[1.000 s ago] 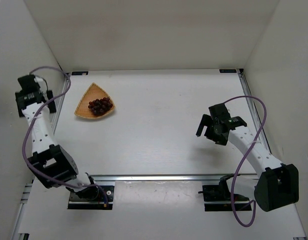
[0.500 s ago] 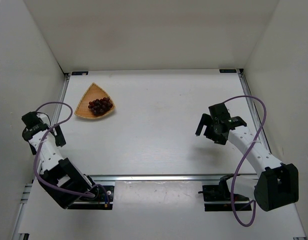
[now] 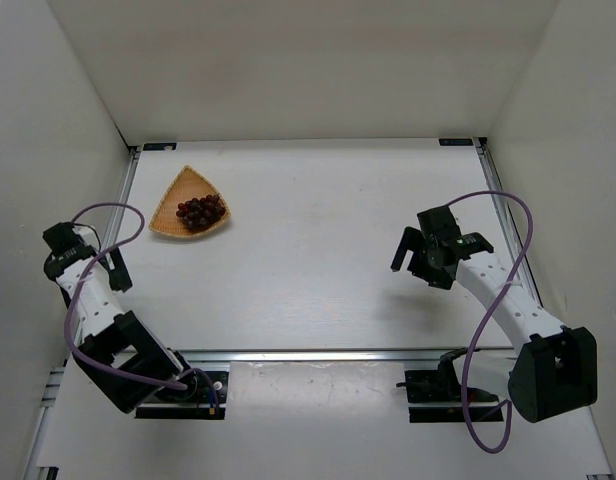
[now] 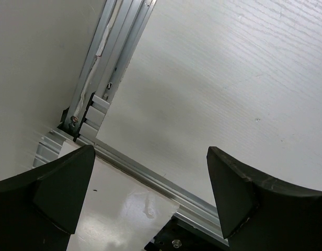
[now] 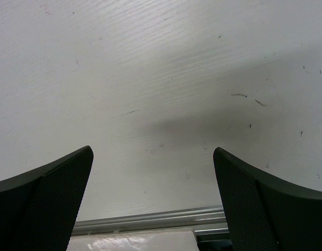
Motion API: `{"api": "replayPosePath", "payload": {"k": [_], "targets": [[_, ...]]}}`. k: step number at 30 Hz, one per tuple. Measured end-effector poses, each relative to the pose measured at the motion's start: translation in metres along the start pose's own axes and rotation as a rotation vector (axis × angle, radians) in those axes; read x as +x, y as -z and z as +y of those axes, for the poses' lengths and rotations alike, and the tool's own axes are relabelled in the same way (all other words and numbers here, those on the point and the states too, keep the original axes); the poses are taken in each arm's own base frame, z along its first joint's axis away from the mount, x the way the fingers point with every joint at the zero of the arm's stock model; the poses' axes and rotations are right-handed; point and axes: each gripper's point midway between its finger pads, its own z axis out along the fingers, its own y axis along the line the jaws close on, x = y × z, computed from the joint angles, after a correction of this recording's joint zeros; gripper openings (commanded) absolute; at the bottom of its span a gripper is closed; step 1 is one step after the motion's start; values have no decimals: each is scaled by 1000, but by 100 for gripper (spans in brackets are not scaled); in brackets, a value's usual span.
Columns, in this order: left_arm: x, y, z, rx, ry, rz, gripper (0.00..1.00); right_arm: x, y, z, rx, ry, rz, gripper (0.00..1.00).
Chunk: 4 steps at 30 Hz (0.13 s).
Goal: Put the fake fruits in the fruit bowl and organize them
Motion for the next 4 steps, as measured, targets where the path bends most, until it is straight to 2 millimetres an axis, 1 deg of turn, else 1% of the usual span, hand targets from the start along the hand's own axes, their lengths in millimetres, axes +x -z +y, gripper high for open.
{"api": "replayPosePath", "payload": {"k": [4], "targets": [[-1, 0, -2, 13, 0, -4, 99, 0, 0, 0, 0, -1, 0, 100]]}}
